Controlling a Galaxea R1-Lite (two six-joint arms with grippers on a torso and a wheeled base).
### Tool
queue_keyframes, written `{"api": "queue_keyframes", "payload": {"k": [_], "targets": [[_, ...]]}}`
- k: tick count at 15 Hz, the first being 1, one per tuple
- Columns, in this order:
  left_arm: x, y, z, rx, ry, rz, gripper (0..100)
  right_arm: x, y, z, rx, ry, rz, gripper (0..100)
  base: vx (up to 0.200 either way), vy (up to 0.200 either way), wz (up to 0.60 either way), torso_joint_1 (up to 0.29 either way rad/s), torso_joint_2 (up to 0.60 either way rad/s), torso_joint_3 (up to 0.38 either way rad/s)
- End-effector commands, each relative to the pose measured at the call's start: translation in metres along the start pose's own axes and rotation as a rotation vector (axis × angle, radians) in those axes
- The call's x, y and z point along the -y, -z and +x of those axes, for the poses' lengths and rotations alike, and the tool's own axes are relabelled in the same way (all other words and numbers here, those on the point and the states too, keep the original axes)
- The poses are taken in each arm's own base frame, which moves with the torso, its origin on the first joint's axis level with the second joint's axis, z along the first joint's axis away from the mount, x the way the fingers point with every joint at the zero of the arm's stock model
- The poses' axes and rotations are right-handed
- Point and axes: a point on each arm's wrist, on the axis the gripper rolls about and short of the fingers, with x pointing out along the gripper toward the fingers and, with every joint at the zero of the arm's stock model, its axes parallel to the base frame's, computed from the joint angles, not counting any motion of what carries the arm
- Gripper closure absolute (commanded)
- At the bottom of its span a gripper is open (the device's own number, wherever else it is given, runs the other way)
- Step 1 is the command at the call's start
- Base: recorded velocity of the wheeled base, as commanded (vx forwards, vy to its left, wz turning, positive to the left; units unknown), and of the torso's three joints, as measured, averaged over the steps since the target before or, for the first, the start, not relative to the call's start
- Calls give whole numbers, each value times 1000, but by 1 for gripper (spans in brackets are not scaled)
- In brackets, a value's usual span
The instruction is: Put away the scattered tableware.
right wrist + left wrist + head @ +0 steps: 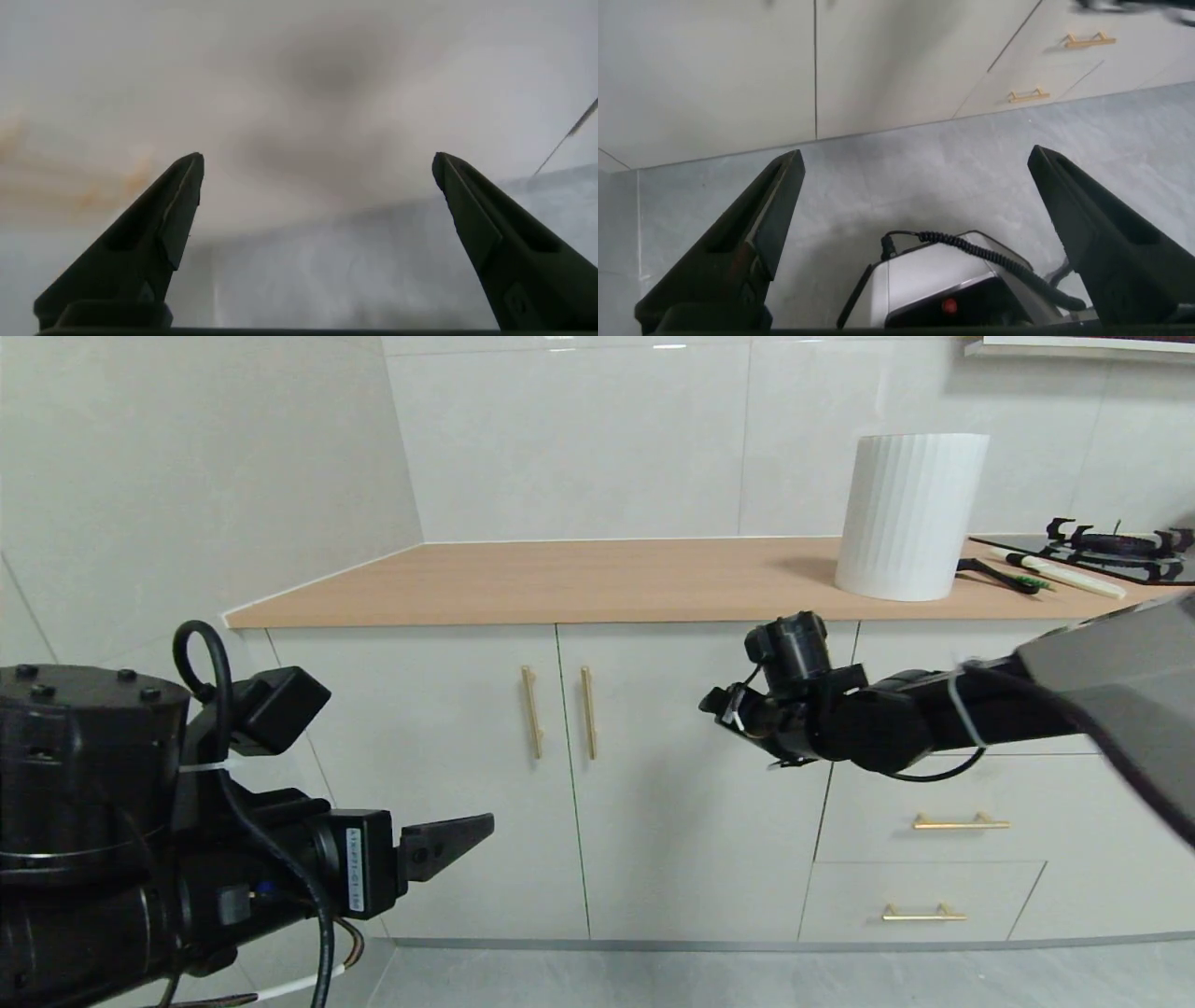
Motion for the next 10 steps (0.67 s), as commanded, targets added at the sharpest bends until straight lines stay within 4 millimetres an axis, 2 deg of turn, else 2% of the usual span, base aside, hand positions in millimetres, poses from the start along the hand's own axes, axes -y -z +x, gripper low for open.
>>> {"api": "queue_keyframes", "payload": {"k": [1,2,3,5,7,9,10], "targets": [[0,-5,-17,60,19,-5,0,4,-19,-135,10,-173,-81,0,0,0,0,0,0,0],[-1,-6,-26,91,25,-11,0,20,-25,-181,59,-208,-124,0,0,0,0,0,0,0],[-3,-4,-37,122,25,-15,0,39,-27,-219,106,-227,-154,0,0,0,0,0,0,0],[-12,3,-58,178,15,-13,0,86,-26,-271,228,-187,-214,0,0,0,0,0,0,0],[-24,23,-81,231,-4,-4,0,137,-14,-316,374,-94,-260,0,0,0,0,0,0,0],[-35,48,-113,302,-5,-8,0,167,10,-367,543,-112,-317,0,0,0,0,0,0,0],[-38,54,-122,316,-16,1,0,171,16,-377,573,-113,-325,0,0,0,0,0,0,0]]}}
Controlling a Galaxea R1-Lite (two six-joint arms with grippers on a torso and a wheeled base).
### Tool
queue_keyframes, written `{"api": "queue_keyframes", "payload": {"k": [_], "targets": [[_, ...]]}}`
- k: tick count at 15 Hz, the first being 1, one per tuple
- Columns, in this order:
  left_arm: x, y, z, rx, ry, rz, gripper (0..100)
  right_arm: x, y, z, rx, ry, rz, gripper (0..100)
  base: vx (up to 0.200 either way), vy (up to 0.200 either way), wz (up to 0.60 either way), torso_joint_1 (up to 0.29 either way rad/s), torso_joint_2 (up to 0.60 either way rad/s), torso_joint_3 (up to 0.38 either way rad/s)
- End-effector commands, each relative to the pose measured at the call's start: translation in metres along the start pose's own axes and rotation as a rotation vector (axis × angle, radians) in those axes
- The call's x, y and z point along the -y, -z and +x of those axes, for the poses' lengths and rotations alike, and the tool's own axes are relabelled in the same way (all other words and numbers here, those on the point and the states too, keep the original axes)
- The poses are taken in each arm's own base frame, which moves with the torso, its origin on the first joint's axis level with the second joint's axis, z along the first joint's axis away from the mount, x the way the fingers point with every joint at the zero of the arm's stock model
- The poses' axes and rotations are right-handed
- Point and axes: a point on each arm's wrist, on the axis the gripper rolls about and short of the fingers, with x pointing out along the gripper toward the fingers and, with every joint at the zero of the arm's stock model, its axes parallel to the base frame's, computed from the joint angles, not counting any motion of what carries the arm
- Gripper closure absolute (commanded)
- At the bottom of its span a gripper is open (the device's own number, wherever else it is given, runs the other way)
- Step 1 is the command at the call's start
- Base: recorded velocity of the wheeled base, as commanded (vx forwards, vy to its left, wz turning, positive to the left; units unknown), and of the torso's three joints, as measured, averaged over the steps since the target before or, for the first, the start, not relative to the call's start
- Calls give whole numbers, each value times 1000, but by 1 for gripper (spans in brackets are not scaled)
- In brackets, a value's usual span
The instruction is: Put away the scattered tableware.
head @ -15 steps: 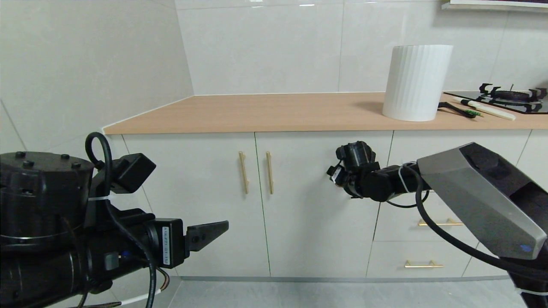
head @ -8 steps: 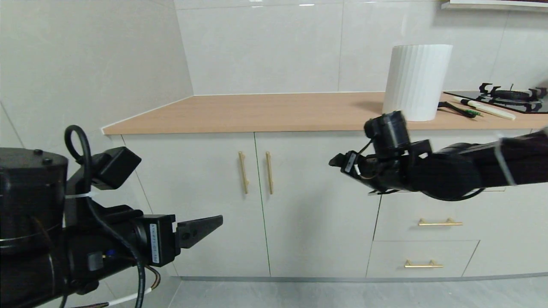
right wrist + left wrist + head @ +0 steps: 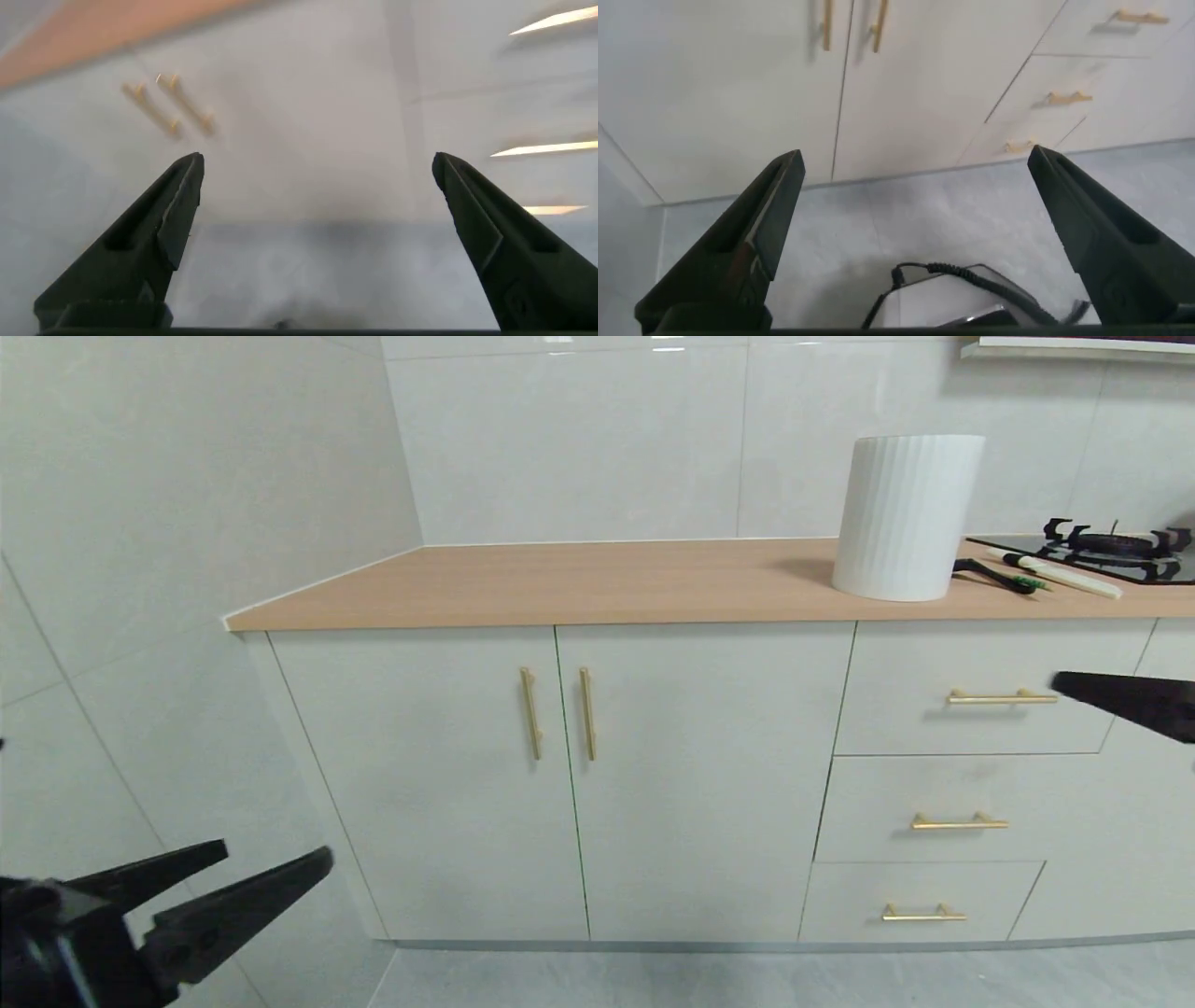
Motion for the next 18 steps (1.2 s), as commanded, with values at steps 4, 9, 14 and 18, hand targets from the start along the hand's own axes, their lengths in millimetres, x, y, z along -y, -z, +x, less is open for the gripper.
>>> {"api": "queue_keyframes", "payload": {"k": [4,9,14,18], "targets": [[-24,56,-111,250,-118,110,0,47,79,-168,276,101,-235,0,0,0,0,0,0,0],[-26,92,-134,334,-292,148,0,57,104,-175,278,393,-308,0,0,0,0,0,0,0],[-32,130,-113,316,-580,183,0,63,140,-156,213,499,-358,0,0,0,0,0,0,0],[-48,152,-75,413,-456,207,0,76,173,-119,333,214,-388,0,0,0,0,0,0,0]]}}
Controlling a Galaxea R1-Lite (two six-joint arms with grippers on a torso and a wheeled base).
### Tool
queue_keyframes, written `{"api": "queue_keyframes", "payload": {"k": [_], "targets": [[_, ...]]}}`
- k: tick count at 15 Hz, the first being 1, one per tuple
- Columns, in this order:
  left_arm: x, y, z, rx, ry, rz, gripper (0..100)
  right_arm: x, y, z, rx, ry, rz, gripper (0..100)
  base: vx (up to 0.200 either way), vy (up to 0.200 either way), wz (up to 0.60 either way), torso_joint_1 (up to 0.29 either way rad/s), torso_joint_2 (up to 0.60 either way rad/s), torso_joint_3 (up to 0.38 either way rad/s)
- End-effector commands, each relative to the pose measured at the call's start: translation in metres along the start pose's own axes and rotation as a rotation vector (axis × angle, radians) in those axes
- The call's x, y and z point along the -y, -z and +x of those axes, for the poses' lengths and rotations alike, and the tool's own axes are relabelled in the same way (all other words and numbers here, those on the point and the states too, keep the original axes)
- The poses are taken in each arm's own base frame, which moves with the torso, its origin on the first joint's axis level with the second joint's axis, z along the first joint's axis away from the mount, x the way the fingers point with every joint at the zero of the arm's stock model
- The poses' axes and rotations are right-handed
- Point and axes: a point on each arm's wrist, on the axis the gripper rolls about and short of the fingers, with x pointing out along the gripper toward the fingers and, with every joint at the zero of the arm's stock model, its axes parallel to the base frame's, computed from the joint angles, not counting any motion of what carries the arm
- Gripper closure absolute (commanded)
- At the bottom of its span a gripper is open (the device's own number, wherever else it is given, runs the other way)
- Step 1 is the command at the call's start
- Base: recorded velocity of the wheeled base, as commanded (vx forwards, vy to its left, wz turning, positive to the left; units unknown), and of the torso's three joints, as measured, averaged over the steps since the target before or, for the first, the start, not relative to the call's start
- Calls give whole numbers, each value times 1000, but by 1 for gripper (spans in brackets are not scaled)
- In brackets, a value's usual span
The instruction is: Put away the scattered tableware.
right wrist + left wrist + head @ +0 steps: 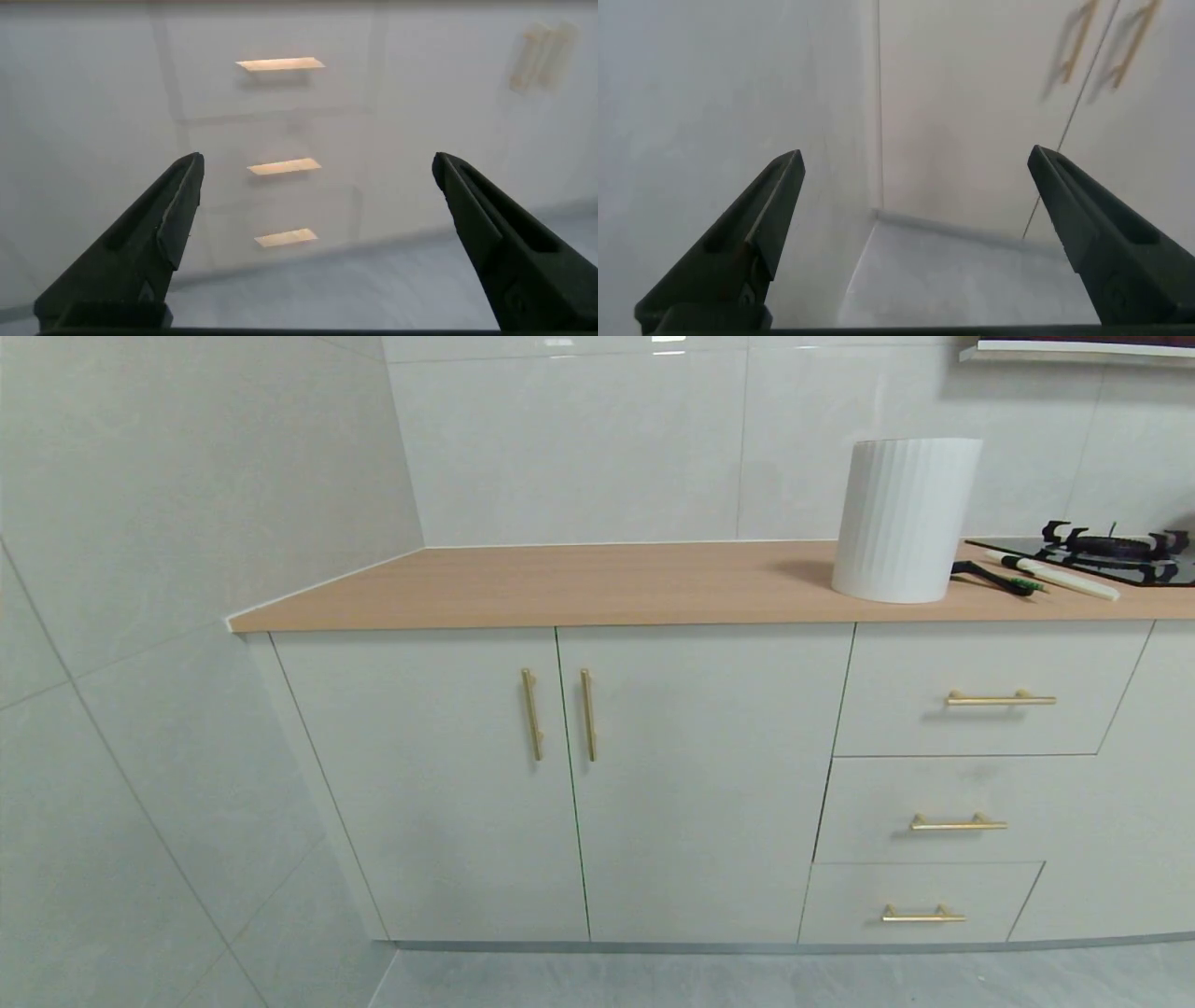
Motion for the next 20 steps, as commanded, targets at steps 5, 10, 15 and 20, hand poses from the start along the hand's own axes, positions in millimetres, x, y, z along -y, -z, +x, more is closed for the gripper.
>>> {"api": "queue_keyframes", "payload": {"k": [5,10,15,20], "targets": [[6,29,8,-57,199,25,0,-11,42,7,-84,-339,-16,0,0,0,0,0,0,0],[6,29,8,-55,217,72,0,-8,46,8,-125,-169,2,0,0,0,0,0,0,0],[6,29,8,-56,217,55,0,-8,46,8,-124,-190,16,0,0,0,0,0,0,0],[6,29,8,-59,218,46,0,-8,46,8,-125,-192,13,0,0,0,0,0,0,0]]}}
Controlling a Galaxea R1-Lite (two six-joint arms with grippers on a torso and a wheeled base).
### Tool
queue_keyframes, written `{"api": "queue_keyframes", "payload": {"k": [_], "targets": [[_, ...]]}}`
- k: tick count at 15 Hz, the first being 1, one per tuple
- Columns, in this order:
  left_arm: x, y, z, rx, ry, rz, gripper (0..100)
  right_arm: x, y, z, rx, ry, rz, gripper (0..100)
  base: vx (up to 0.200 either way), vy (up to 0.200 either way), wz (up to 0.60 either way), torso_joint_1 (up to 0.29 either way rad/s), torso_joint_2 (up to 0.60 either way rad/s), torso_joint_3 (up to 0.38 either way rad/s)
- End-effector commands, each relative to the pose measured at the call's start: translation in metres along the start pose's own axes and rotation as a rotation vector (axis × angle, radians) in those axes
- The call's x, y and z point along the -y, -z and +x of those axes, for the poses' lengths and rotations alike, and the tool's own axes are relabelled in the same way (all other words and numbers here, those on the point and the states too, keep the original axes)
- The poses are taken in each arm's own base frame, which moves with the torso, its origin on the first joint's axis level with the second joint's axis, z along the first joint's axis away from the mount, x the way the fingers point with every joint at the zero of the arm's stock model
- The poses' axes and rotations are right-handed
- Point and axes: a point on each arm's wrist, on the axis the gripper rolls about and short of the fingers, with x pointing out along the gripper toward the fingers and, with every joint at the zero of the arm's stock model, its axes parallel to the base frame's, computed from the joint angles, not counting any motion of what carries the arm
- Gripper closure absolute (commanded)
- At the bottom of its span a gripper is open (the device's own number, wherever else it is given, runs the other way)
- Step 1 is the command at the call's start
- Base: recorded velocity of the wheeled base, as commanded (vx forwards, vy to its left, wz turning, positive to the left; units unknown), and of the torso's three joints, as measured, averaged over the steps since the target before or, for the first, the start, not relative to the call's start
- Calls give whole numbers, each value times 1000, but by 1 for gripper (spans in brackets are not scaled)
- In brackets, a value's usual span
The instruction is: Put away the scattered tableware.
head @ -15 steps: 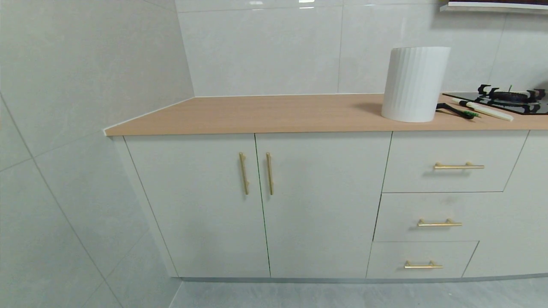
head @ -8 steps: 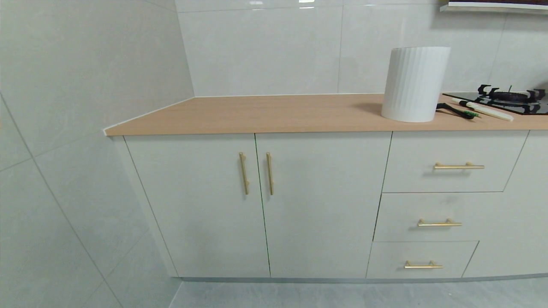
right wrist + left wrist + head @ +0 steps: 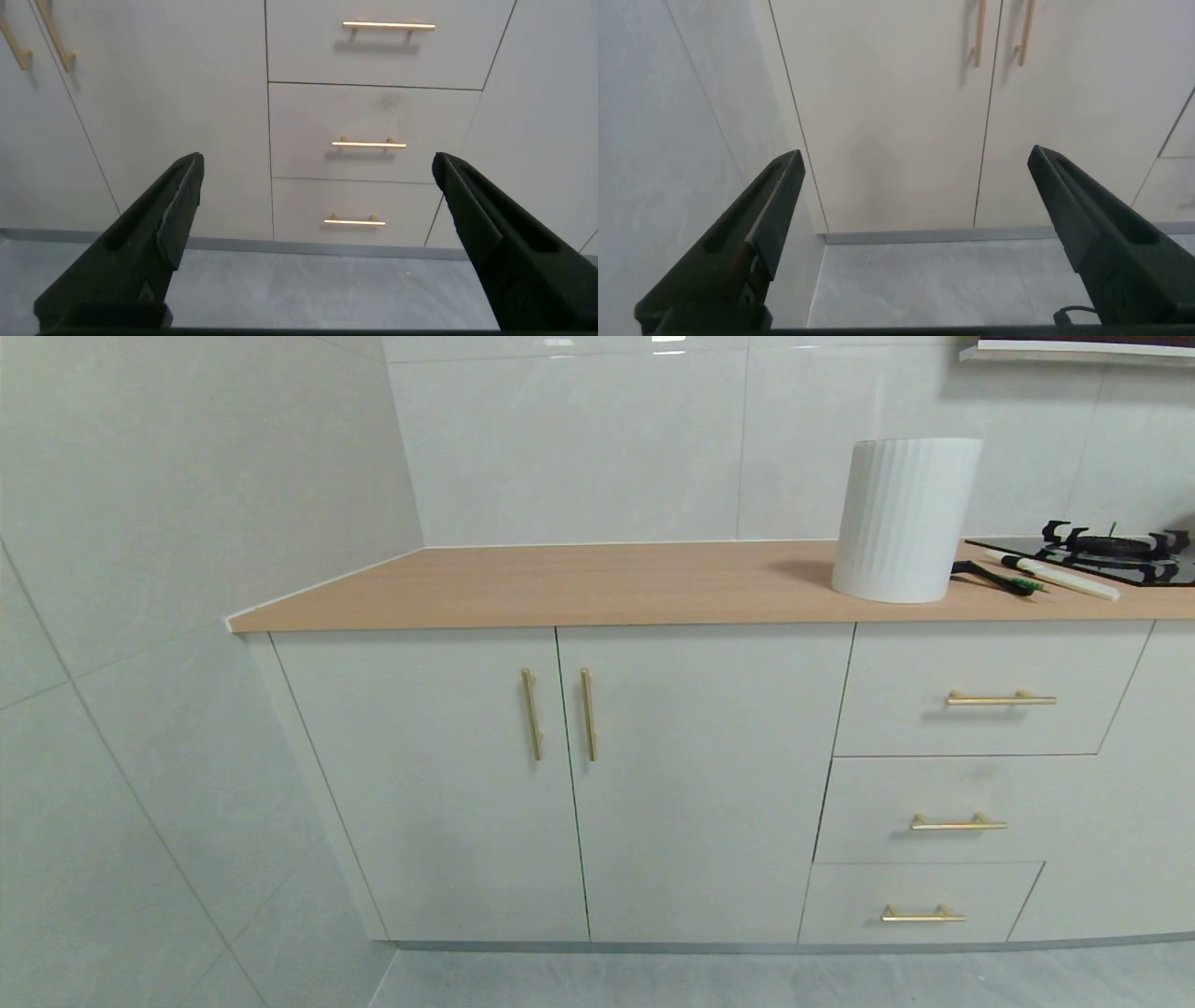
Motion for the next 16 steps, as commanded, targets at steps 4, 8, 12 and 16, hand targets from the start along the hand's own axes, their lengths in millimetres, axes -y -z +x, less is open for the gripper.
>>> {"api": "queue_keyframes", "payload": {"k": [4,8,12,16], "targets": [[0,1,0,-2,1,-4,0,0,0,0,-3,-1,1,0,0,-200,0,2,5,2],[0,0,0,0,1,-1,0,0,0,0,-3,1,1,0,0,-200,0,6,5,2],[0,1,0,-2,-1,-1,0,0,0,0,-3,1,6,0,0,-200,0,1,1,-1],[0,0,0,0,1,-1,0,0,0,0,-3,1,7,0,0,-200,0,1,2,8]]}}
